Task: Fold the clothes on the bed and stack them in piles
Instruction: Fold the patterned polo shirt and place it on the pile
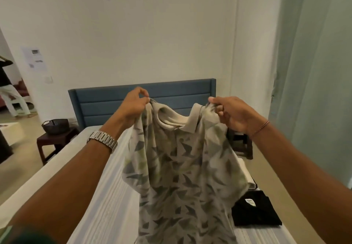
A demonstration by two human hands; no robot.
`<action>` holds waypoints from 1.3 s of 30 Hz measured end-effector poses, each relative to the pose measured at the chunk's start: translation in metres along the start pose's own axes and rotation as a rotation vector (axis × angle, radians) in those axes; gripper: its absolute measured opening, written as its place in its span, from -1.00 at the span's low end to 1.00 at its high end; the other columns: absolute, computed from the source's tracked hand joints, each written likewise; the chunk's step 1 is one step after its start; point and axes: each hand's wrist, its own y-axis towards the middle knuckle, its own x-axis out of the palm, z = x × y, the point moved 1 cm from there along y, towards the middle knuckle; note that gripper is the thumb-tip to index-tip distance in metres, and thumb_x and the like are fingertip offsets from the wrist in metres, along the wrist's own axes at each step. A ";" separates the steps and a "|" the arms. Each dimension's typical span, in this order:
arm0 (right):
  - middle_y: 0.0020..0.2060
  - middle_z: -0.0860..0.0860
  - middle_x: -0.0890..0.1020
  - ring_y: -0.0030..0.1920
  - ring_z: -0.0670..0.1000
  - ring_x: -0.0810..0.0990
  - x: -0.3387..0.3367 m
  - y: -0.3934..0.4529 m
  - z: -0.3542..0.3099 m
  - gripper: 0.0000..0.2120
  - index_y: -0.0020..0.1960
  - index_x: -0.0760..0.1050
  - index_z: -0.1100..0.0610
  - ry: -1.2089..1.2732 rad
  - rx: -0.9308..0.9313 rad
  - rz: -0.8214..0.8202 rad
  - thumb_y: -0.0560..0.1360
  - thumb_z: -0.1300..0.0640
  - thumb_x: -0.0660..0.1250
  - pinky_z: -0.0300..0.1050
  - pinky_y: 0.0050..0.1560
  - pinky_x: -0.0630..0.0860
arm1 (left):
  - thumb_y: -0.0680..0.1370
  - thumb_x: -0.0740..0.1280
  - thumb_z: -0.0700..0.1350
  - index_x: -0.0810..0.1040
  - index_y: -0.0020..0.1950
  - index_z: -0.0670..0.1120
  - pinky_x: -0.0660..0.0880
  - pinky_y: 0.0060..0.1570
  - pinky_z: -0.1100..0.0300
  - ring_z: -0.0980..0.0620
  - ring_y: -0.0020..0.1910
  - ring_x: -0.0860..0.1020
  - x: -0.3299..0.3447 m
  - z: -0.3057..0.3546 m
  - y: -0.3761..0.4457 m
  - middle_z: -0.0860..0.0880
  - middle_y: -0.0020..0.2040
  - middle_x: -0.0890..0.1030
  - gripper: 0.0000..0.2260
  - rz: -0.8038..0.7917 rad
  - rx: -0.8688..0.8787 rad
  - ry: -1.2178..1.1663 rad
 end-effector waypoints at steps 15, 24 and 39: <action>-0.19 0.02 0.76 -0.19 0.00 0.75 0.035 -0.023 -0.015 -0.68 -0.01 0.72 0.17 -0.457 -0.356 -0.022 0.60 -0.08 0.38 -0.19 -0.20 0.66 | 0.61 0.38 -0.17 0.71 -0.11 -0.13 0.57 -0.16 -0.02 -0.02 -0.29 0.53 0.039 0.037 -0.036 -0.21 -0.22 0.62 -0.85 -0.558 0.372 0.271; 0.17 0.12 0.68 0.15 0.11 0.69 0.015 0.008 0.000 -0.57 0.41 0.43 0.11 -0.596 -0.274 -0.423 0.59 0.06 0.38 0.00 0.17 0.64 | 0.68 0.18 -0.27 0.69 -0.06 -0.09 0.60 -0.07 0.13 0.04 -0.19 0.60 0.060 0.045 -0.040 -0.08 -0.19 0.65 -0.69 -0.548 0.415 0.103; -0.12 0.06 0.63 -0.22 -0.07 0.59 0.025 0.024 -0.004 -0.77 0.25 0.62 0.16 -0.412 -0.126 -0.023 0.63 0.26 0.30 -0.33 -0.28 0.55 | 0.53 0.09 -0.46 0.58 -0.27 -0.13 0.51 -0.28 0.27 0.15 -0.34 0.54 0.045 0.024 -0.021 -0.09 -0.28 0.60 -0.62 -0.096 0.304 -0.139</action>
